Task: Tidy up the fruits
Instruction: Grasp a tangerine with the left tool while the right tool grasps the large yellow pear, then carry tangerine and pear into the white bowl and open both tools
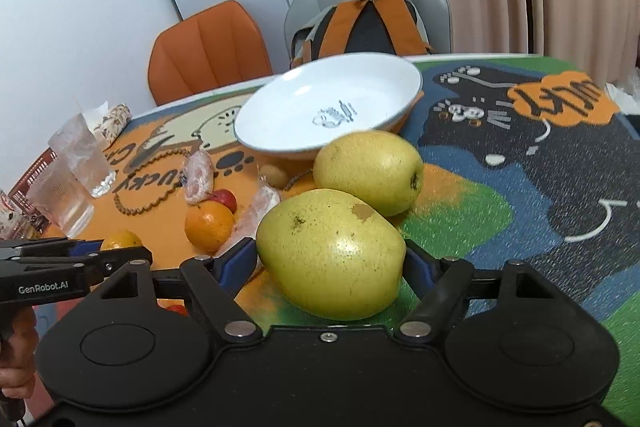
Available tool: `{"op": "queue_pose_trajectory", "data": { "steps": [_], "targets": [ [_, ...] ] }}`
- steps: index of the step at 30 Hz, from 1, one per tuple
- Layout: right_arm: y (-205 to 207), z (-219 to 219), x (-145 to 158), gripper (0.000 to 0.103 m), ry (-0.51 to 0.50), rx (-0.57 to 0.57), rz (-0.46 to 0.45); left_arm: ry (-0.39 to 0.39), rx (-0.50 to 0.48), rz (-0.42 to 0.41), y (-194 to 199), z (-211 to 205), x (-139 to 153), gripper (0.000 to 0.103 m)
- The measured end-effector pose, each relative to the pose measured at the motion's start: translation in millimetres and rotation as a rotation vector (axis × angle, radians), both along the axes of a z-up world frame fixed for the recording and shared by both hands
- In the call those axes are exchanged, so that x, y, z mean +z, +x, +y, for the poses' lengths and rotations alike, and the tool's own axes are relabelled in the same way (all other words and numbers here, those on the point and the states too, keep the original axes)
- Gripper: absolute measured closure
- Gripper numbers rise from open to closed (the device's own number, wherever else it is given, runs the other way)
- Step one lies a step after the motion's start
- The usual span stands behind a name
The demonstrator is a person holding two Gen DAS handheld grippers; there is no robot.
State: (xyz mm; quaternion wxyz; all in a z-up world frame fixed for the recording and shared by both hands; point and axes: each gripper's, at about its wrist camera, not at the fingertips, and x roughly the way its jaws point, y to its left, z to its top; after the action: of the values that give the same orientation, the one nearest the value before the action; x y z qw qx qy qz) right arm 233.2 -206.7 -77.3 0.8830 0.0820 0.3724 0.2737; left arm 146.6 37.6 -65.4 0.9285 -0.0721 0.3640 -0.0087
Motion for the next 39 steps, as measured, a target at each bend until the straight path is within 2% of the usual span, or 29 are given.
{"op": "queue_pose_trajectory", "data": {
  "steps": [13, 23, 39],
  "targets": [
    [6.9, -3.0, 37.6, 0.029, 0.006, -0.021, -0.068, 0.027, -0.007, -0.071, 14.4, -2.6, 35.1, 0.067],
    [27.7, 3.9, 57.7, 0.029, 0.006, -0.021, -0.099, 0.028, -0.019, -0.092, 40.0, -3.3, 48.5, 0.067],
    [81.0, 23.2, 46.4, 0.029, -0.002, -0.033, -0.063, 0.036, -0.008, -0.076, 91.4, 1.0, 46.6, 0.067]
  ]
}}
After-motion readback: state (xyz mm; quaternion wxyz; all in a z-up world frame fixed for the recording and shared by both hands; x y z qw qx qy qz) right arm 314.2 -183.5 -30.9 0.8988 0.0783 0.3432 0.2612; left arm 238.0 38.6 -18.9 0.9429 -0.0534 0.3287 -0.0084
